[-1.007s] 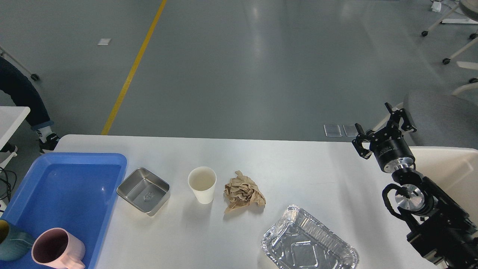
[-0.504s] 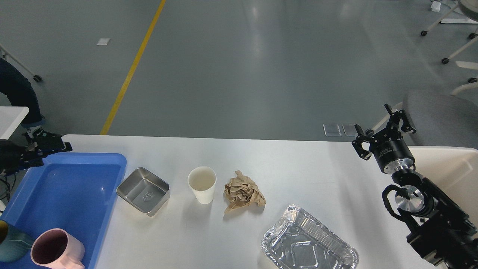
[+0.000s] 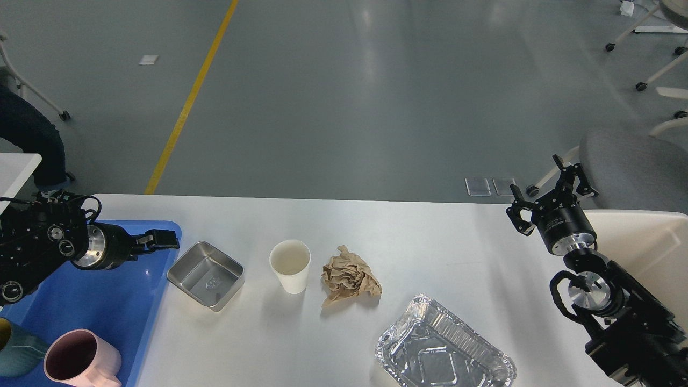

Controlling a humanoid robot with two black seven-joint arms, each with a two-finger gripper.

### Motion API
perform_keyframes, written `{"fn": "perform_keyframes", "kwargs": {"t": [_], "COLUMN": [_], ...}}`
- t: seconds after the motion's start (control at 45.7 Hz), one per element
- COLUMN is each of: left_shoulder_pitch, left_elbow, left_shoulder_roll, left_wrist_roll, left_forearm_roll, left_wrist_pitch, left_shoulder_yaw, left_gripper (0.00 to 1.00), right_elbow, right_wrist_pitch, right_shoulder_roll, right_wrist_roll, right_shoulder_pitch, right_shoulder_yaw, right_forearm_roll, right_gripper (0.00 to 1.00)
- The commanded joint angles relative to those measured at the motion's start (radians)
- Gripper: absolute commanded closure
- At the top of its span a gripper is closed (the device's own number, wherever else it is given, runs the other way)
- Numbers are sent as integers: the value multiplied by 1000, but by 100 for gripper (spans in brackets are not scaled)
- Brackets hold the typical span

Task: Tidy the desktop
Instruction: 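Move the left gripper to the steel tin and grasp its rim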

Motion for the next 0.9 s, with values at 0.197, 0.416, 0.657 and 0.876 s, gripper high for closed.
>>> {"fn": "perform_keyframes", "kwargs": {"t": [0.197, 0.416, 0.657, 0.876], "left_shoulder_pitch": [-22, -37, -34, -35], "left_elbow": [80, 146, 178, 178], "left_shoulder_roll": [-86, -157, -200, -191], "left_wrist_roll": [-1, -36, -39, -32], "left_forearm_roll": [21, 16, 7, 8], "left_wrist_pitch": [76, 78, 82, 82], "left_shoulder_yaw": [60, 64, 63, 64], "left_gripper": [2, 2, 2, 2], "right_elbow": [1, 2, 1, 1], "right_wrist_pitch": [3, 3, 4, 4], "right_shoulder_roll": [20, 22, 22, 22], "right_wrist_roll": [2, 2, 2, 2], "right_shoulder_pitch": [-13, -13, -16, -18], "right_shoulder_yaw": [0, 0, 0, 0], "right_forearm_roll": [0, 0, 0, 0], "right_gripper": [0, 0, 0, 0]}}
